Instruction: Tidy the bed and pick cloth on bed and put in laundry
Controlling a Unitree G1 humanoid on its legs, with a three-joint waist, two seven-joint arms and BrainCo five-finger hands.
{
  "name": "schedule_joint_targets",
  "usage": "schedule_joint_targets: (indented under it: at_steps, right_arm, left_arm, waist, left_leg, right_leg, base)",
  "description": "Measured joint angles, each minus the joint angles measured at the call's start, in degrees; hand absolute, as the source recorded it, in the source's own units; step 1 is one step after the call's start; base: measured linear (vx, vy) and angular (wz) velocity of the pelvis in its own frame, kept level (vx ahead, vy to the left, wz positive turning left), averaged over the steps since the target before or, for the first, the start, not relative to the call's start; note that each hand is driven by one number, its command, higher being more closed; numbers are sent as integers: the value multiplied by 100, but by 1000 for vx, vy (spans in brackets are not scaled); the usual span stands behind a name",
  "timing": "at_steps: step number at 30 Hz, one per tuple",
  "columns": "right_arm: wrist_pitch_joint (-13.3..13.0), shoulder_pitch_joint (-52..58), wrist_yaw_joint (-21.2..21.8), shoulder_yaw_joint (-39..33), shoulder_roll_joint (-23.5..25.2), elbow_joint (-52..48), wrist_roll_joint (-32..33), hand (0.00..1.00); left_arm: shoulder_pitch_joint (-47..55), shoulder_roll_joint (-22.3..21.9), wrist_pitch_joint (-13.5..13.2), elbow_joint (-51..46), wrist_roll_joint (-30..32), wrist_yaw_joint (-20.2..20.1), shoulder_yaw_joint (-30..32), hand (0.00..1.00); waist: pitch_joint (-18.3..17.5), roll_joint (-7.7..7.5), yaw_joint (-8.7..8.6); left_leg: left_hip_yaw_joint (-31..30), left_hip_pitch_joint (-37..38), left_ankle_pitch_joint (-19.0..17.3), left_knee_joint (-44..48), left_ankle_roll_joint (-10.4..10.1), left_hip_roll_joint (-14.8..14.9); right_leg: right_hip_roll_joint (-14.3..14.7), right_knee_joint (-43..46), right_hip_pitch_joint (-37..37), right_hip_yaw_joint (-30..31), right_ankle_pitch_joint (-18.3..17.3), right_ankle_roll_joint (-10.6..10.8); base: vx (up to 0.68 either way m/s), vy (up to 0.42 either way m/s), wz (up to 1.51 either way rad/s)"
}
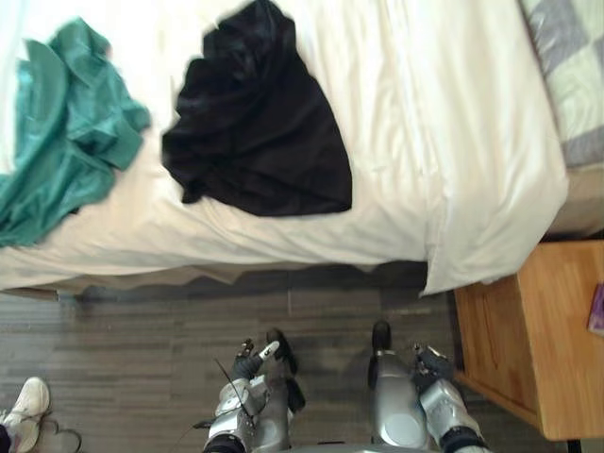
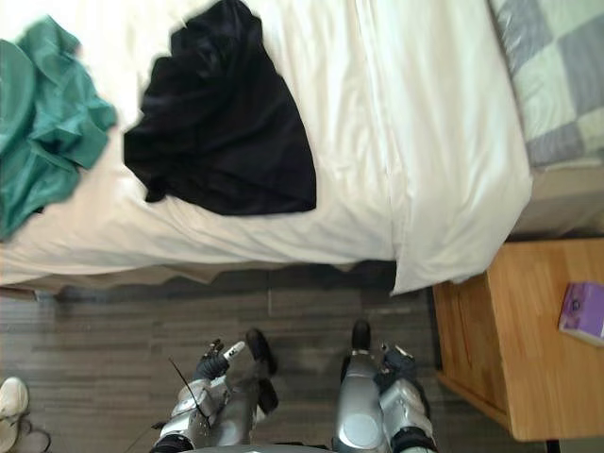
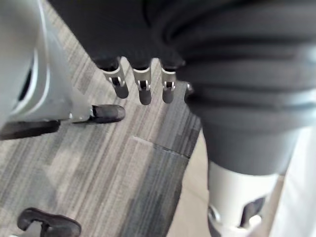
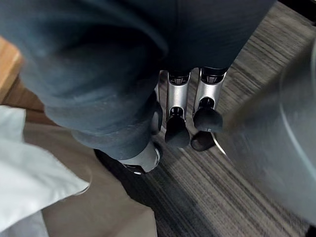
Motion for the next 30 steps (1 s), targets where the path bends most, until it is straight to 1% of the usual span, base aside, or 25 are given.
schedule_joint_targets:
  at_steps: [2, 3, 4, 5, 6, 9, 10, 11, 14, 15, 16, 18, 19, 20, 21, 22, 23, 24, 25, 26, 27, 28, 29, 30]
  right_arm:
    - [4, 105, 5, 80, 11, 134, -329, 0]
    - [13, 215, 18, 229, 13, 245, -634, 0]
    - [15, 225, 26, 295, 15, 332, -734, 0]
    - [27, 238, 31, 370, 39, 399, -834, 0]
    - [13, 263, 58, 456, 43, 444, -978, 0]
    - [14, 350, 137, 518, 4, 544, -1236, 0]
    - [27, 429, 135, 552, -60, 602, -1305, 0]
    - [24, 443, 138, 555, -58, 593, -1310, 0]
    - [43, 453, 145, 557, -56, 604, -1490, 0]
    - [49, 467, 148, 544, -12, 611, -1495, 0]
    - [58, 466, 153, 482, -18, 653, -1496, 0]
    - [65, 491, 179, 382, -24, 767, -1463, 0]
    - [66, 509, 214, 371, -55, 771, -1463, 0]
    - [84, 533, 270, 302, 5, 802, -1469, 0]
    - [122, 532, 279, 213, 47, 849, -1478, 0]
    - [137, 525, 278, 183, 61, 856, -1487, 0]
    - [162, 496, 280, 221, 74, 875, -1507, 0]
    - [194, 435, 297, 346, 77, 919, -1520, 0]
    - [199, 388, 353, 527, 120, 961, -1530, 0]
    - [200, 384, 367, 559, 138, 963, -1539, 0]
    - [185, 377, 403, 694, 143, 927, -1664, 0]
    - [177, 388, 406, 734, 144, 913, -1708, 0]
    - [159, 434, 402, 743, 154, 820, -1739, 0]
    - [143, 430, 395, 736, 145, 726, -1740, 0]
  left_arm:
    - [111, 53, 15, 56, 125, 8, -12, 0]
    - [214, 120, 93, 61, 261, 16, -40, 0]
    - [255, 176, 128, 67, 293, 16, -94, 0]
    - [314, 223, 133, 92, 310, 18, -142, 0]
    - [392, 302, 135, 169, 351, 20, -208, 0]
    - [401, 398, 160, 185, 385, 56, -213, 0]
    - [410, 464, 165, 242, 385, 118, -215, 0]
    - [420, 491, 166, 264, 386, 131, -215, 0]
    - [454, 602, 174, 283, 397, 245, -186, 0]
    - [439, 619, 162, 279, 399, 266, -165, 0]
    - [431, 625, 150, 277, 399, 266, -136, 0]
    - [445, 642, 150, 278, 402, 268, -66, 0]
    - [447, 658, 149, 278, 403, 268, -69, 0]
    - [434, 720, 149, 278, 413, 261, -90, 0]
    - [432, 795, 153, 282, 462, 260, -201, 0]
    - [444, 826, 155, 280, 519, 254, -228, 0]
    - [506, 905, 163, 277, 566, 257, -249, 0]
    - [584, 933, 174, 274, 620, 257, -251, 0]
    - [689, 1036, 192, 246, 620, 255, -223, 0]
    - [701, 1067, 202, 245, 635, 248, -234, 0]
    - [773, 1162, 240, 246, 794, 226, -294, 0]
    - [773, 1176, 247, 246, 849, 228, -341, 0]
    - [746, 1174, 247, 235, 964, 207, -491, 0]
    - [665, 1136, 258, 237, 1091, 159, -591, 0]
  waist:
    - [-207, -71, -2]
    - [-380, -133, 7]
    - [-413, -158, 7]
    - [-448, -174, 9]
    - [-503, -178, -5]
    - [-527, -183, 6]
    - [-540, -184, 6]
    - [-552, -191, 1]
    - [-597, -275, 2]
    - [-601, -325, 8]
    - [-605, -326, 14]
    - [-648, -350, -3]
    - [-702, -372, 3]
    - [-779, -443, 5]
    - [-776, -488, 21]
    - [-770, -499, 24]
    - [-760, -497, 48]
    - [-792, -548, 63]
    - [-791, -587, 68]
    - [-791, -593, 69]
    - [-794, -598, 44]
    - [-794, -598, 25]
    - [-797, -603, 8]
    - [-769, -565, -27]
  left_leg:
    - [-36, 194, -47, -21, -17, 1]
    - [-47, 380, -94, -22, -24, 11]
    - [-44, 488, -122, -22, -29, 10]
    - [-36, 589, -159, -20, -41, 7]
    - [-39, 679, -274, 36, -40, -24]
    - [-123, 617, -521, 469, 2, -17]
    - [-207, 616, -558, 589, 56, 27]
    - [-211, 612, -559, 613, 58, 32]
    - [-347, 438, -654, 865, 77, 89]
    - [-436, 256, -780, 1109, 100, 97]
    - [-573, 76, -1037, 1506, 111, 117]
    - [-638, -97, -1348, 1966, 194, 89]
    - [-665, -177, -1428, 2084, 204, 76]
    - [-684, -321, -1584, 2365, 231, 69]
    - [-687, -466, -1796, 2694, 261, 93]
    - [-663, -484, -1889, 2792, 267, 103]
    - [-552, -459, -1961, 2815, 304, 100]
    - [-439, -352, -1936, 2675, 333, 110]
    - [-338, -160, -1873, 2439, 312, 124]
    - [-329, -118, -1847, 2378, 304, 126]
    - [-342, 16, -1733, 2098, 253, 133]
    - [-368, 54, -1685, 1975, 239, 110]
    - [-450, 78, -1578, 1755, 259, 2]
    - [-615, 144, -1428, 1549, 240, -110]
  right_leg:
    - [25, -143, 281, -64, -6, 7]
    - [46, -234, 516, -92, -16, 11]
    - [53, -273, 638, -89, -35, -8]
    - [60, -316, 751, -79, -72, 40]
    - [41, -328, 885, -41, -106, 68]
    - [-21, -407, 1082, -53, -123, 95]
    - [-56, -472, 1207, -107, -106, 109]
    - [-72, -500, 1235, -130, -83, 110]
    - [-152, -564, 1264, -263, 5, 105]
    - [-200, -593, 1280, -317, 23, 117]
    - [-230, -625, 1301, -323, 55, 171]
    - [-281, -809, 1422, -318, 145, 284]
    - [-296, -897, 1444, -325, 194, 312]
    - [-335, -1019, 1460, -374, 256, 345]
    - [-389, -969, 1451, -448, 262, 373]
    - [-413, -879, 1426, -479, 248, 362]
    - [-504, -565, 1257, -604, 190, 107]
    - [-517, -301, 1151, -997, 185, -340]
    - [-488, -191, 1177, -1455, 231, -480]
    - [-439, -190, 1193, -1496, 228, -471]
    - [-37, -240, 1268, -1373, 119, -293]
    - [147, -328, 1313, -1265, 39, -186]
    - [432, -636, 1422, -1014, -190, -310]
    - [542, -850, 1525, -797, -168, -273]
  base:
    - [77, -4, 13]
    - [71, -1, 0]
    - [74, -4, -4]
    - [50, 21, -10]
    - [28, 33, -6]
    - [15, 27, 8]
    - [31, 8, 16]
    - [38, 27, 19]
    - [36, 19, 21]
    - [-9, 17, 17]
    - [-13, 32, 11]
    - [19, 100, 0]
    - [48, 143, 7]
    - [61, 145, 11]
    - [68, 173, 10]
    - [38, 170, -7]
    - [20, 112, -29]
    - [26, 109, -50]
    - [30, 51, -43]
    - [-19, 39, -36]
    - [-22, 2, -13]
    - [0, 0, 0]
    - [43, -71, 37]
    - [63, -57, 46]
